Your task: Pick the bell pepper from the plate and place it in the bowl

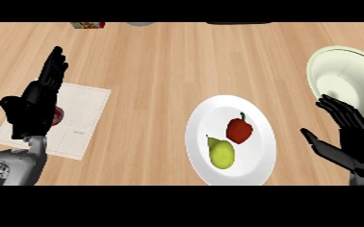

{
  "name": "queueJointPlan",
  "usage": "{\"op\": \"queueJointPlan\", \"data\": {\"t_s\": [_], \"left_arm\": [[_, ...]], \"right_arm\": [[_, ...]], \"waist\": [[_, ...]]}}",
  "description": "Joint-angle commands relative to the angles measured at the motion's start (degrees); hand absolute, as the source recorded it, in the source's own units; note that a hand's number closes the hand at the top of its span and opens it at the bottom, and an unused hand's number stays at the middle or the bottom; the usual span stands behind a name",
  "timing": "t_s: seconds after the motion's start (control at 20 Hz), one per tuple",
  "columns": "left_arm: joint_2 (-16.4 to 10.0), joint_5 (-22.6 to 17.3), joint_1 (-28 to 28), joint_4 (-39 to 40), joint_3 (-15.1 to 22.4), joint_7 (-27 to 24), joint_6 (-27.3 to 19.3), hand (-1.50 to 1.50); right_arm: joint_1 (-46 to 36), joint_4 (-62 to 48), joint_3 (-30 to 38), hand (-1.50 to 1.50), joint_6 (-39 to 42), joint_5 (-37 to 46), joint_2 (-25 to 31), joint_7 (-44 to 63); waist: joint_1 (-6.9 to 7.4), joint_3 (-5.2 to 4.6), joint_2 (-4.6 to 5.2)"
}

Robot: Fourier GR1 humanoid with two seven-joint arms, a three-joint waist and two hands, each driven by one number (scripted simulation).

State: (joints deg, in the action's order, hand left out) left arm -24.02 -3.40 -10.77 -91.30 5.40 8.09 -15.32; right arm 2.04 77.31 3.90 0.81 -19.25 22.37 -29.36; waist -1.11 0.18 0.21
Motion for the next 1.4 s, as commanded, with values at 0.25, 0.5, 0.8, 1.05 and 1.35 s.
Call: {"op": "queueJointPlan", "data": {"t_s": [0.25, 0.5, 0.8, 1.05, 1.35], "left_arm": [[0.77, 2.98, 0.73, -2.74, 0.82, 1.68, -0.41, 0.00], [1.92, 4.20, -1.59, -0.67, 1.35, 2.62, -1.25, 0.00], [2.12, 3.25, -0.19, -0.23, 0.99, 0.50, 1.02, 0.00], [2.91, 5.13, -1.77, 0.53, -0.23, 1.25, 0.54, 0.00], [6.02, 7.83, -1.68, 0.95, 0.13, 0.45, -0.21, 0.00]], "right_arm": [[3.98, 6.76, -1.26, -1.50, 2.63, 10.39, 11.88, 3.68], [1.99, 15.75, -7.16, -1.50, 1.00, 18.93, 17.84, 20.03], [-8.53, 18.38, -15.40, -1.50, 5.69, 25.10, 18.90, 37.64], [-13.27, 20.84, -19.15, -1.50, 12.48, 24.55, 15.50, 46.81], [-13.89, 18.26, -24.20, -1.50, 13.80, 31.59, 8.75, 48.82]], "waist": [[1.04, -0.24, -0.34], [0.93, -0.36, -0.31], [2.44, -0.32, -0.05], [1.53, -0.23, -0.20], [1.13, -0.19, -0.23]]}}
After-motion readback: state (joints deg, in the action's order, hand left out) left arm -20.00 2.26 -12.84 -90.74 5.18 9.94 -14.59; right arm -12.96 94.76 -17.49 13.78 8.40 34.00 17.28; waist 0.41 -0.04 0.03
